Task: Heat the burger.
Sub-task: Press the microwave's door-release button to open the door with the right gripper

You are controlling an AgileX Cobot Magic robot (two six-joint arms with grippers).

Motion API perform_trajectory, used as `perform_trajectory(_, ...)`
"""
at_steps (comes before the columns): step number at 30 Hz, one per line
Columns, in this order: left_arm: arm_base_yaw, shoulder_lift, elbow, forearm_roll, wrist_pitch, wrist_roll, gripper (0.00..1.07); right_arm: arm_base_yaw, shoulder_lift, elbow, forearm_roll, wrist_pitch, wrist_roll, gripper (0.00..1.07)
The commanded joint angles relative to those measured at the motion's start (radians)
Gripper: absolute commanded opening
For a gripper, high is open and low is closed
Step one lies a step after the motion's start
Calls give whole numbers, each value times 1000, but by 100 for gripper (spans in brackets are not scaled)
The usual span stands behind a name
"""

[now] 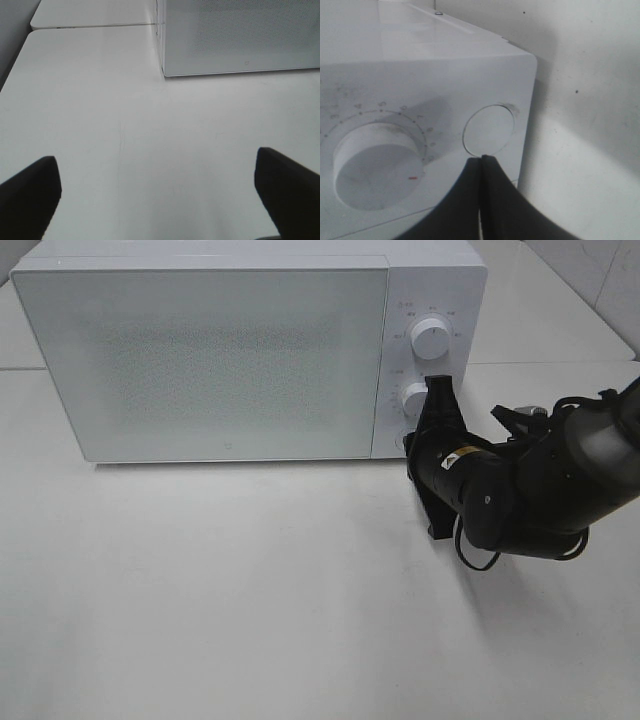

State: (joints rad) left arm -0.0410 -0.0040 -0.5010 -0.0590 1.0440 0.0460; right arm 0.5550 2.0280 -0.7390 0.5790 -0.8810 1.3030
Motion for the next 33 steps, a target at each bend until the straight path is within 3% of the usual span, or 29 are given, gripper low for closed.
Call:
perform_trajectory(1, 2, -22, 4, 3, -6, -8, 104, -10, 17, -24, -17, 5, -14, 1)
perform_trajectory(26, 2, -22, 4, 3, -6, -8, 104, -43, 91, -126, -16, 13, -34, 1)
perform_trajectory(33, 2, -22, 4, 3, -6, -8, 104, -43, 96, -136, 58, -76, -50, 1)
